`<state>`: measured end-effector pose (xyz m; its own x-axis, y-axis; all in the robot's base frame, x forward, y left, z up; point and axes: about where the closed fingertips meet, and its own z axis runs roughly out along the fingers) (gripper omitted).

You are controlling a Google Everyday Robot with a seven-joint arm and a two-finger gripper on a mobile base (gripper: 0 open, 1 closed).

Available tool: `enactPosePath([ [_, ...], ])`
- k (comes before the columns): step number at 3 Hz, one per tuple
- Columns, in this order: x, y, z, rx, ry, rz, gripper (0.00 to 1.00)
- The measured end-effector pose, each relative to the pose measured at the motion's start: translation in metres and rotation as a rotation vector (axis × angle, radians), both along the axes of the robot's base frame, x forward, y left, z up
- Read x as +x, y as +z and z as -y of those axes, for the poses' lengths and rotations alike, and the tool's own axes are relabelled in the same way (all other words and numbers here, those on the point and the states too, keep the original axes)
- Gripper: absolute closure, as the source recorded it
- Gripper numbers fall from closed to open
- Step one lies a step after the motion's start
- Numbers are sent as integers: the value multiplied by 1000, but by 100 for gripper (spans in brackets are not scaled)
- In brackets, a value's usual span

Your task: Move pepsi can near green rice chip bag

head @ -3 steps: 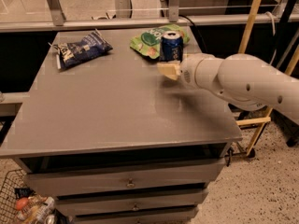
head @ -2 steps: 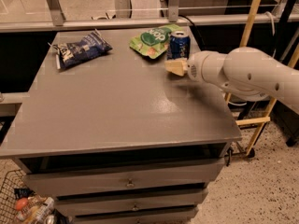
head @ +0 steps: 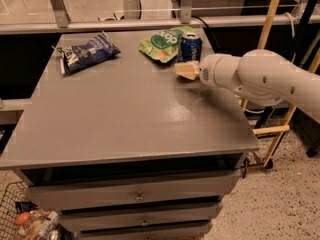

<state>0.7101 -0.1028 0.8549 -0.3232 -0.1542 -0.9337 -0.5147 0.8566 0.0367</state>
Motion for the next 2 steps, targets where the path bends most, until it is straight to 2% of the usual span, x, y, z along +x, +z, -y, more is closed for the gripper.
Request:
enactPosePath([
  [2, 46, 4, -13, -6, 66, 47, 100],
])
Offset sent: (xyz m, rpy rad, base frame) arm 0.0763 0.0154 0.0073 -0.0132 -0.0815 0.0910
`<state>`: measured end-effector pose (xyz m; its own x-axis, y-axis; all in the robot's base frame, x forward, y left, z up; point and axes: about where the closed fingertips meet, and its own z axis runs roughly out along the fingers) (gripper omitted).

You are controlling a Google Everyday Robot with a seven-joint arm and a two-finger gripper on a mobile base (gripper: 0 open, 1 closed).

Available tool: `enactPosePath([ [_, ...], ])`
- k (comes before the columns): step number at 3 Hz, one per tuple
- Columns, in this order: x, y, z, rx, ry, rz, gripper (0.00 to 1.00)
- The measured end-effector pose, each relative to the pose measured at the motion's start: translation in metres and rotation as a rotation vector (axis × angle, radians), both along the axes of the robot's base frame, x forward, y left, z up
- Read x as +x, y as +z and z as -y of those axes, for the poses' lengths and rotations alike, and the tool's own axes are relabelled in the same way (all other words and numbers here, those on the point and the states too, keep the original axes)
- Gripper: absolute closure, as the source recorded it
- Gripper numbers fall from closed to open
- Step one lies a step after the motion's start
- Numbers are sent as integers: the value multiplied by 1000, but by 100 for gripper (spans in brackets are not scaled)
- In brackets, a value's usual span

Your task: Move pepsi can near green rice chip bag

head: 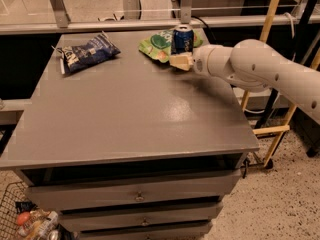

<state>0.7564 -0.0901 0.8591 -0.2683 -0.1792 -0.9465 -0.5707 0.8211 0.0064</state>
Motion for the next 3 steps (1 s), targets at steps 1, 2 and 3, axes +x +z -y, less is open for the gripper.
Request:
enactPosePath([
  [1, 22, -5, -3, -11, 9, 9, 100],
  [2, 35, -18, 0, -31, -6, -12, 100],
  [3, 36, -20, -2, -33, -5, -15, 75],
])
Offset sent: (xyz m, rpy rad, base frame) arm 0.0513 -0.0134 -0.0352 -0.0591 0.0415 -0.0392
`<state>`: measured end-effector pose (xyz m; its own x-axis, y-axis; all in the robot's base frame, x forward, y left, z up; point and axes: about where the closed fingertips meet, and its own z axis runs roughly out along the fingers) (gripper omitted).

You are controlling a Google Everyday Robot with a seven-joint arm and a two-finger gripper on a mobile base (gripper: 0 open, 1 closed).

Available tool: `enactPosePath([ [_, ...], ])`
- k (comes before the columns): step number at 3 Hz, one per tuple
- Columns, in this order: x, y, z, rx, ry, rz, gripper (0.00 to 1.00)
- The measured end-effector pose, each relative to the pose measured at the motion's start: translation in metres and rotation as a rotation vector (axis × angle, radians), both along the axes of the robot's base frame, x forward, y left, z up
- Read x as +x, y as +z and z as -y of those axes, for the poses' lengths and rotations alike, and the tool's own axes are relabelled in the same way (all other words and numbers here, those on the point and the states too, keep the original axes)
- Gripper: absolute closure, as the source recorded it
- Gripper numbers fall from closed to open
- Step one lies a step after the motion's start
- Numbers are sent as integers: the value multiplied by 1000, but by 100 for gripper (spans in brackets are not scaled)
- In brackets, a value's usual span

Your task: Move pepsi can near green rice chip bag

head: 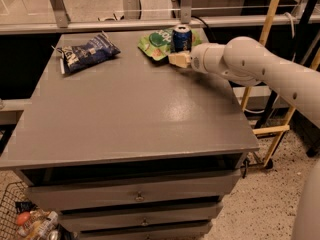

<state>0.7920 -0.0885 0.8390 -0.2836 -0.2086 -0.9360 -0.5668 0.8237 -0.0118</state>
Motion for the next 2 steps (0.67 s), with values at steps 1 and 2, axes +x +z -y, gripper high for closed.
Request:
enactPosePath([
  [1, 0, -1, -2, 0, 3, -1, 52],
  [2, 0, -2, -5, 1, 6, -2, 30],
])
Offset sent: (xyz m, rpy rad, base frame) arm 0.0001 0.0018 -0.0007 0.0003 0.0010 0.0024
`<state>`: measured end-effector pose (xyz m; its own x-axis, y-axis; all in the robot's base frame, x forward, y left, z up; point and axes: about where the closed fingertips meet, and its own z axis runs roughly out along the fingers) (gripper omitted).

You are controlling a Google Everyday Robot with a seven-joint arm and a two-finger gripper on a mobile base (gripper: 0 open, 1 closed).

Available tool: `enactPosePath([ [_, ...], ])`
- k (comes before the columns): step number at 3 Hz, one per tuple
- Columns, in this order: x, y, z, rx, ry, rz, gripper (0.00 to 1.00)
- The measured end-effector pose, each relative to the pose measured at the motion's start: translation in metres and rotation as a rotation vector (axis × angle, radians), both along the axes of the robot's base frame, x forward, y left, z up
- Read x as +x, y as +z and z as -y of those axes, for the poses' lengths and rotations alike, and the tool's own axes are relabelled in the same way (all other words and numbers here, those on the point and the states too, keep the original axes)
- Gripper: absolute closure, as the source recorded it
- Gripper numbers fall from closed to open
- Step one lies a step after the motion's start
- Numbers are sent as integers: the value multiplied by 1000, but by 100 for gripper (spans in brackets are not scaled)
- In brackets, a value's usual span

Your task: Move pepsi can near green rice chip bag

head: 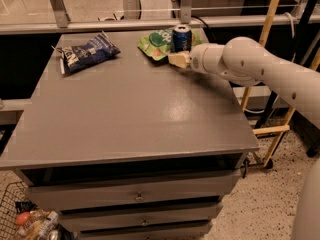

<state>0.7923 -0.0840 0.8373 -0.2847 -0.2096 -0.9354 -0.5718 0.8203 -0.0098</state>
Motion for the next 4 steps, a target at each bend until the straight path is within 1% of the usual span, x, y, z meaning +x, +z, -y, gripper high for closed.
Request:
enactPosePath([
  [1, 0, 0, -2, 1, 3, 0, 5],
  [2, -6, 9, -1, -1, -2, 28, 0],
  [3, -22, 23, 7, -6, -27, 70, 0],
  [4, -45, 29, 23, -13, -63, 79, 0],
])
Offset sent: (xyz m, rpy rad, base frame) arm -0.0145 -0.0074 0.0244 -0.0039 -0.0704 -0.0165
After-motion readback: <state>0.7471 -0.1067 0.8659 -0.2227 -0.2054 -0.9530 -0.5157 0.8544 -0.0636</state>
